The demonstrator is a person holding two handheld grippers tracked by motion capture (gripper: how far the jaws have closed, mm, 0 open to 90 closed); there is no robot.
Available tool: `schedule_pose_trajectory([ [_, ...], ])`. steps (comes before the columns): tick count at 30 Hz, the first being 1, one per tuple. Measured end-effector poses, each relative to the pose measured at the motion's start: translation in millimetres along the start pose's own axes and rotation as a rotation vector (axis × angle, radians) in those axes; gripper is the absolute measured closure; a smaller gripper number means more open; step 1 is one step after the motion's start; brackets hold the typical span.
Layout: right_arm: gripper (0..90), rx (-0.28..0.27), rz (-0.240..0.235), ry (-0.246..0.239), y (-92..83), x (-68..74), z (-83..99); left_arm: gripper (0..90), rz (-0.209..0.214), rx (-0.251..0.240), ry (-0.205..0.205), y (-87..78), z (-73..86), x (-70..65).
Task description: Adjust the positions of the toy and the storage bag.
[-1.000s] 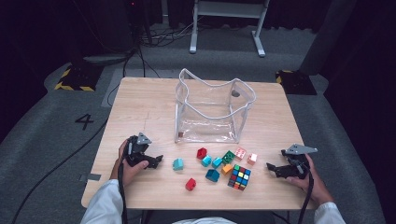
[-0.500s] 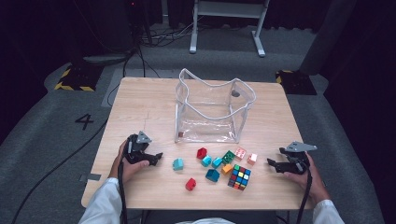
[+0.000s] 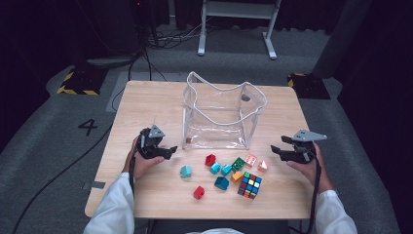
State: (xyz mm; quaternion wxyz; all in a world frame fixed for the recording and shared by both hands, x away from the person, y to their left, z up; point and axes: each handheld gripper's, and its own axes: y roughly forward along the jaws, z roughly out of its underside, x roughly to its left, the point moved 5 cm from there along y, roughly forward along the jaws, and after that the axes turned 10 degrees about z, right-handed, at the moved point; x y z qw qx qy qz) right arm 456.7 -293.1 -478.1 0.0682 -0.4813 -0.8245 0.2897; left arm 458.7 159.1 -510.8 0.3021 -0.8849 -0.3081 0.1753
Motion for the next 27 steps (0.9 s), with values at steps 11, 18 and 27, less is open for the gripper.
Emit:
schedule_pose_trajectory([
  [11, 45.4, -0.023, -0.078, -0.062, 26.6, 40.7, -47.2, 36.8, 0.071, -0.05, 0.013, 18.6, -32.6, -14.9],
  [18, 58.0, -0.016, -0.071, -0.091, 37.0, 49.6, -59.5, 53.9, 0.091, -0.082, 0.0, 30.0, -48.6, -16.3],
  [27, 86.6, -0.011, -0.065, -0.134, 38.1, 52.9, -61.7, 85.2, 0.117, -0.062, 0.064, 36.4, -56.0, -24.2],
])
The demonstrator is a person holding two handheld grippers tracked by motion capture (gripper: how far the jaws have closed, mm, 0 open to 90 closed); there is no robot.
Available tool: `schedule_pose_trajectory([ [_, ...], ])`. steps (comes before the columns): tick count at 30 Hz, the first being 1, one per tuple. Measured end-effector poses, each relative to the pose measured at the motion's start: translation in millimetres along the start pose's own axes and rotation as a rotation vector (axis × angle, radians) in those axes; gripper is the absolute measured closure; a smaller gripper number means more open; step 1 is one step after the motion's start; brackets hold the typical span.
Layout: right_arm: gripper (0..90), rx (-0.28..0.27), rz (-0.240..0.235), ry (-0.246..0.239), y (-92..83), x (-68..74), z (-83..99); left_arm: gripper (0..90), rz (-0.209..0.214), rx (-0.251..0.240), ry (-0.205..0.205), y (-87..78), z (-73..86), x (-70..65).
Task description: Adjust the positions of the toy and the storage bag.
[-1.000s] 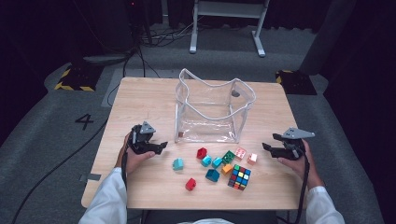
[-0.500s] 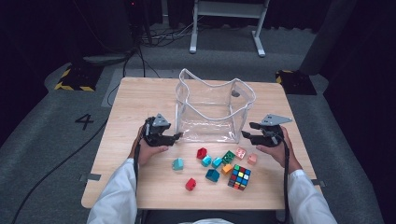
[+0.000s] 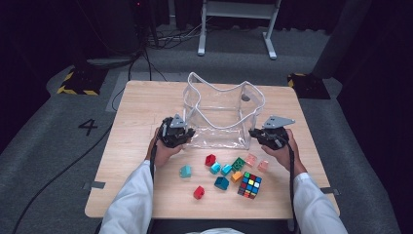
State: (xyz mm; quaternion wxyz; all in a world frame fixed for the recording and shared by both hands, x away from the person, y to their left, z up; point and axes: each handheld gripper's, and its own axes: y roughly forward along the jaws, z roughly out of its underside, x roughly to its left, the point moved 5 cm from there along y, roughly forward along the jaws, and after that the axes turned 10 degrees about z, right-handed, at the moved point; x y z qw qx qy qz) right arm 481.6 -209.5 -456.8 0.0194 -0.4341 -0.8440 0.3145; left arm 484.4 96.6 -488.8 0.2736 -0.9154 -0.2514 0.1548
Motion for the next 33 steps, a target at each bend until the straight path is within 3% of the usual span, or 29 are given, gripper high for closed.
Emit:
schedule_pose_trajectory([
  [5, 87.3, -0.016, -0.021, -0.007, -6.3, 4.3, 3.6, 85.7, 0.025, 0.012, 0.006, -2.8, 1.9, -3.3],
  [7, 87.4, -0.019, -0.027, -0.008, -8.2, 5.4, 4.7, 85.7, 0.038, 0.013, -0.009, -4.7, 3.9, -7.7],
  [9, 87.4, -0.026, -0.036, -0.023, -12.1, 7.2, 7.5, 85.6, 0.049, 0.022, 0.019, -8.4, 6.1, -9.5],
  [19, 87.3, -0.05, -0.077, -0.012, -31.4, 20.0, 17.9, 84.6, 0.1, 0.034, 0.044, -19.5, 18.2, -33.8],
  [31, 87.0, -0.06, -0.092, -0.032, -53.7, 33.8, 29.4, 84.1, 0.102, 0.063, 0.094, -33.8, 30.6, -55.8],
  [33, 83.6, -0.054, -0.098, -0.031, -57.9, 35.0, 31.4, 81.2, 0.097, 0.073, 0.11, -37.8, 32.7, -57.2],
])
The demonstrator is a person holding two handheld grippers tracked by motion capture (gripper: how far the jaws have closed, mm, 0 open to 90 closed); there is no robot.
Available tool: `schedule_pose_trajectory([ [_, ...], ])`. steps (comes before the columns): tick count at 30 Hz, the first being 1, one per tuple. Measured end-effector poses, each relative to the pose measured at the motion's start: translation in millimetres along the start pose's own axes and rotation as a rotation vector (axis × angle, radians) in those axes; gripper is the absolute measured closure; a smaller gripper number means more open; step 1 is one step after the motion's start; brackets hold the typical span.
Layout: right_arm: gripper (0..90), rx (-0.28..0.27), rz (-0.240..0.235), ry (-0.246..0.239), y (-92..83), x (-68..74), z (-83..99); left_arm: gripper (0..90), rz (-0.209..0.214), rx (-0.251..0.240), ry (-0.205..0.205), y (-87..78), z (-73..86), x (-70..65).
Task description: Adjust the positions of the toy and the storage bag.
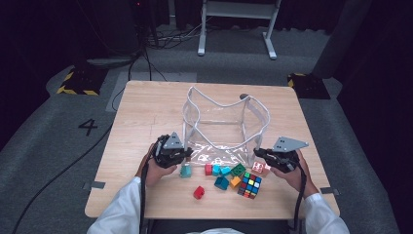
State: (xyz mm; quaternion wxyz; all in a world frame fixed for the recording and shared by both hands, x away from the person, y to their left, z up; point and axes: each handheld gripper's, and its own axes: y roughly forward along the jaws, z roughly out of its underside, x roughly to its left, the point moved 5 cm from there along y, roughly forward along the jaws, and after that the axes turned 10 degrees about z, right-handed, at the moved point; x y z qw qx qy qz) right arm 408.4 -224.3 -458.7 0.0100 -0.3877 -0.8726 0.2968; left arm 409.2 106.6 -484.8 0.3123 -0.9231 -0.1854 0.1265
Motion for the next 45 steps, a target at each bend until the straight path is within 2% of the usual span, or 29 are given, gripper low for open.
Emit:
schedule_pose_trajectory([
  [3, 70.7, -0.012, -0.016, 0.002, -4.6, -1.9, 3.1, 67.4, -0.06, 0.019, -0.003, -6.8, 5.4, 1.0],
  [6, 59.3, -0.028, -0.001, 0.052, -9.8, -12.0, 9.2, 53.1, -0.083, 0.033, -0.037, -14.2, 16.7, 3.2],
  [7, 50.8, -0.031, 0.013, 0.07, -12.8, -20.5, 15.4, 38.7, -0.106, 0.051, -0.047, -16.4, 21.4, 5.0],
  [8, 48.6, -0.023, 0.034, 0.081, -13.3, -25.2, 19.0, 32.9, -0.133, 0.071, -0.076, -21.0, 31.1, 7.4],
  [9, 48.6, -0.023, 0.034, 0.081, -13.3, -25.2, 19.0, 30.3, -0.133, 0.071, -0.076, -21.0, 31.1, 7.4],
  [10, 44.2, -0.005, 0.042, 0.107, -13.2, -31.5, 27.0, 28.4, -0.129, 0.061, -0.093, -23.7, 35.6, 7.1],
  [13, 39.8, 0.027, 0.058, 0.113, -10.7, -34.1, 34.8, 22.4, -0.139, 0.065, -0.121, -31.6, 48.3, 8.4],
  [14, 36.9, 0.061, 0.061, 0.093, -7.3, -32.8, 41.1, 20.4, -0.151, 0.069, -0.126, -33.4, 52.7, 8.8],
  [16, 36.3, 0.079, 0.058, 0.082, -4.8, -29.6, 45.3, 16.8, -0.167, 0.101, -0.121, -36.5, 61.7, 8.5],
  [17, 35.6, 0.08, 0.055, 0.081, -4.0, -28.0, 46.6, 16.7, -0.181, 0.098, -0.134, -39.9, 68.6, 7.1],
  [21, 34.7, 0.085, 0.06, 0.075, -6.2, -25.0, 49.2, 16.6, -0.179, 0.093, -0.148, -43.7, 77.2, 3.7],
  [25, 34.3, 0.057, 0.064, 0.092, -16.5, -23.0, 51.0, 16.5, -0.138, 0.092, -0.143, -42.9, 85.1, -6.5],
  [32, 34.6, 0.01, 0.007, 0.109, -38.2, -9.4, 54.3, 16.3, -0.097, 0.145, -0.117, -27.1, 90.9, -12.8],
  [34, 34.4, 0.003, -0.021, 0.104, -41.9, -2.5, 56.1, 15.1, -0.088, 0.133, -0.12, -25.4, 90.7, -12.5],
  [39, 32.0, 0.007, -0.076, 0.06, -47.0, 15.6, 59.1, 12.9, -0.083, 0.122, -0.133, -24.9, 92.3, -10.4],
  [40, 26.6, 0.02, -0.097, 0.039, -47.4, 23.1, 60.3, 11.1, -0.081, 0.124, -0.137, -24.4, 92.4, -10.2],
  [41, 26.6, 0.02, -0.097, 0.039, -47.4, 23.1, 60.3, 11.1, -0.081, 0.123, -0.136, -24.2, 92.4, -10.0],
  [45, 23.0, 0.029, -0.156, -0.012, -47.2, 41.0, 61.8, 10.4, -0.082, 0.123, -0.14, -23.9, 92.4, -9.8],
])
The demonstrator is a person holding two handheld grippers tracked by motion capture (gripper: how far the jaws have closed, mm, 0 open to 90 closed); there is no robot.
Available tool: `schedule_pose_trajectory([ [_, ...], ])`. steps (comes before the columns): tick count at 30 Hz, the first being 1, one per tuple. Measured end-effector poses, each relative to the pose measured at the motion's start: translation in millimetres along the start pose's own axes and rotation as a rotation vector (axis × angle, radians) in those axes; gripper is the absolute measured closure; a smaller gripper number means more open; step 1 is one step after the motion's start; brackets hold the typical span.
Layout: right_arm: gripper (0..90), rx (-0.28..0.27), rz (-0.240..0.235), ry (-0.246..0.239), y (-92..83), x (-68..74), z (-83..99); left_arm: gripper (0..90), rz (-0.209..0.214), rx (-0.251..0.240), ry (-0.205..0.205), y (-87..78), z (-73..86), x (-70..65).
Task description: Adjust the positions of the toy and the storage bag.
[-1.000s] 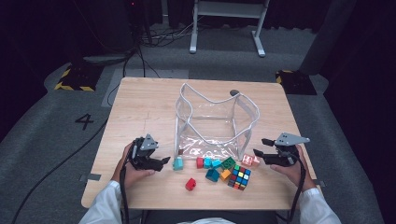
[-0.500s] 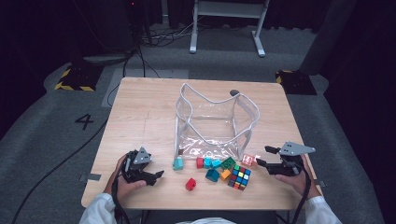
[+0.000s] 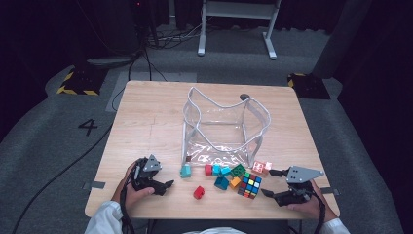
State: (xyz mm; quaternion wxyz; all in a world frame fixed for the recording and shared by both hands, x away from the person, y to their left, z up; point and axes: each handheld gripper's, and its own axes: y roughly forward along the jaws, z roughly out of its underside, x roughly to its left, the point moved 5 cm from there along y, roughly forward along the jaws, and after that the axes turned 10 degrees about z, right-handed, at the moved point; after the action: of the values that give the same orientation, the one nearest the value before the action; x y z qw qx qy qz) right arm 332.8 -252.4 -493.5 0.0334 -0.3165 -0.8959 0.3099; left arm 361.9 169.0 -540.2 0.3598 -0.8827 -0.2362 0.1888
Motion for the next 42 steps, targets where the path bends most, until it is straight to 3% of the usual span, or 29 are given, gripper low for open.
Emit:
schedule_pose_trajectory([
  [5, 22.1, 0.017, -0.034, -0.025, 11.7, 18.2, -4.5, 7.9, -0.009, 0.008, 0.009, 0.0, -0.7, 2.3],
  [8, 21.4, 0.009, -0.047, -0.013, 17.3, 22.2, -6.4, 6.5, -0.009, 0.011, 0.001, 0.8, -1.3, 3.1],
  [13, 20.3, 0.041, -0.036, -0.035, 40.5, 29.0, -5.8, 3.1, 0.002, 0.019, 0.005, 2.8, -2.7, 5.1],
  [16, 23.5, 0.046, -0.035, -0.028, 45.8, 30.2, -5.5, 2.3, -0.001, 0.023, -0.001, 3.1, -3.2, 5.7],
  [17, 29.9, 0.046, -0.024, -0.023, 48.6, 30.2, -5.1, 2.0, 0.007, 0.022, 0.001, 3.7, -3.5, 5.6],
  [22, 33.1, 0.031, -0.036, 0.003, 48.7, 27.5, -5.4, 1.7, 0.011, 0.03, 0.006, 3.9, -3.8, 6.8],
  [31, 33.8, 0.036, -0.056, -0.026, 46.8, 28.2, -4.8, 0.9, 0.015, 0.03, 0.011, 4.7, -4.9, 8.0],
  [37, 33.9, 0.026, -0.041, -0.042, 39.4, 24.6, -3.4, 0.4, 0.019, 0.032, 0.014, 5.5, -5.8, 9.4],
  [42, 33.8, -0.002, -0.022, -0.027, 26.1, 13.2, -2.6, 0.4, 0.028, 0.033, 0.03, 8.0, -9.6, 13.8],
])
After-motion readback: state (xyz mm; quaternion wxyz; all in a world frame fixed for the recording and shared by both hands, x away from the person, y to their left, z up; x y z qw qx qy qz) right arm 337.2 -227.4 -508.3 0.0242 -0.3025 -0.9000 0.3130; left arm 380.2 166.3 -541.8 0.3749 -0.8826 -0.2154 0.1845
